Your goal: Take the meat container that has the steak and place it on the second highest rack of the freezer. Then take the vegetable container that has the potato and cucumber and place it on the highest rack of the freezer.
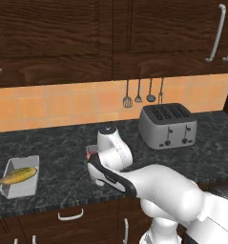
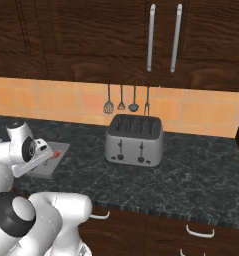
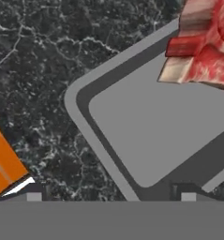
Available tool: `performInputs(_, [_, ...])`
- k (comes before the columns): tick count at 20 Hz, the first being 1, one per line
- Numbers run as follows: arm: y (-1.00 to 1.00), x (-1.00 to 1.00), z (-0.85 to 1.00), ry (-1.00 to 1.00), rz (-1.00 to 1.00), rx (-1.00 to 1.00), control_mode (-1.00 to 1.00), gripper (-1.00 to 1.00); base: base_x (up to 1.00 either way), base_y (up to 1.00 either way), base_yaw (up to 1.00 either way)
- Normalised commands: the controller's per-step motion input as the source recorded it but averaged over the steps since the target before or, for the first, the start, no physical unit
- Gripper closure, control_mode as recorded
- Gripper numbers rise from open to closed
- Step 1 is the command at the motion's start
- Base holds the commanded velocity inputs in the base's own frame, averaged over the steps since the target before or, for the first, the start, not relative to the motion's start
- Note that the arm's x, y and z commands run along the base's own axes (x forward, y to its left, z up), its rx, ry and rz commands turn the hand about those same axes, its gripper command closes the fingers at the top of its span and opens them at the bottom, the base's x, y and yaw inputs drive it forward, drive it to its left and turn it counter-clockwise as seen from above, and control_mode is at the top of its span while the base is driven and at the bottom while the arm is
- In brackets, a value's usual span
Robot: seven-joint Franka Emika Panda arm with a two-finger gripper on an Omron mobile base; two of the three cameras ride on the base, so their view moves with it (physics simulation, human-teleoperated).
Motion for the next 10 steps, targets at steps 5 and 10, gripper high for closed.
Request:
performInputs(5, [0.00, 0.19, -0.36, 0.04, 0.00, 0.00, -1.00, -1.00, 0.00, 0.00, 0.00])
performInputs(10, [0.00, 0.07, -0.42, 0.01, 0.00, 0.00, -1.00, -1.00, 0.00, 0.00, 0.00])
